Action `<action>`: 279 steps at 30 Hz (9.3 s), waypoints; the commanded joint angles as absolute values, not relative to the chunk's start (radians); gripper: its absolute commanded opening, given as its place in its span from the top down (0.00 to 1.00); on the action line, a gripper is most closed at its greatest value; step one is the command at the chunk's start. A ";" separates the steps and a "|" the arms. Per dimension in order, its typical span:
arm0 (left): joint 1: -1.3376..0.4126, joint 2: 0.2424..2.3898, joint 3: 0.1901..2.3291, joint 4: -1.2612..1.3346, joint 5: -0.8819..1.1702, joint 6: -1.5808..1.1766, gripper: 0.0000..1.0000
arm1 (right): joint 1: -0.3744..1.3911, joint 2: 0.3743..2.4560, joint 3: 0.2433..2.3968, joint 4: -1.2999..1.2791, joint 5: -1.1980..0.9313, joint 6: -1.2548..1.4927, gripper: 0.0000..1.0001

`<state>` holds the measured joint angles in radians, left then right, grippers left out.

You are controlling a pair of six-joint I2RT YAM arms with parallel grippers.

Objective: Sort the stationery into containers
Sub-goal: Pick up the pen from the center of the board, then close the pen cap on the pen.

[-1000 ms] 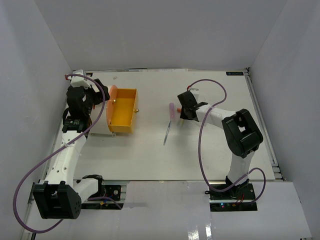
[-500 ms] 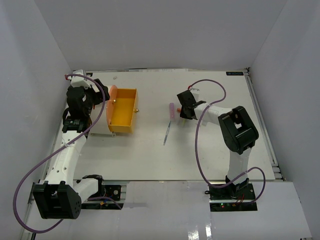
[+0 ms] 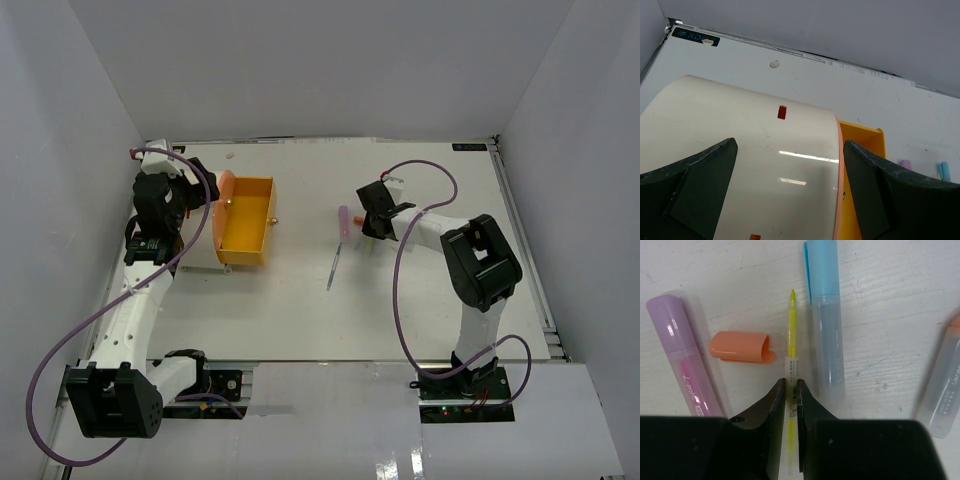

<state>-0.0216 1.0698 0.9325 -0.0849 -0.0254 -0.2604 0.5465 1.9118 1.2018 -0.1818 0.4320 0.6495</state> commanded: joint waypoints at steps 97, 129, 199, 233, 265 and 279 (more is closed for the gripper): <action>-0.713 1.394 1.172 0.025 0.640 0.036 1.00 | 0.537 0.988 0.773 0.631 -0.321 0.359 0.43; -0.712 1.330 1.129 0.081 0.650 0.026 0.45 | 0.535 1.034 0.767 0.650 -0.373 0.445 0.92; -0.558 1.295 1.065 -0.190 0.505 -0.006 1.00 | 0.403 1.379 1.101 -0.392 0.129 -0.052 0.06; -0.560 1.224 1.019 -0.170 0.370 0.066 1.00 | 0.373 1.924 1.333 -0.603 -0.017 -0.348 0.57; -0.569 1.201 0.974 -0.029 0.552 -0.064 1.00 | 0.598 1.278 1.137 0.084 -0.140 0.021 0.92; -0.600 1.167 0.919 0.055 0.517 -0.077 1.00 | 0.667 1.131 0.890 0.732 -0.127 0.282 0.92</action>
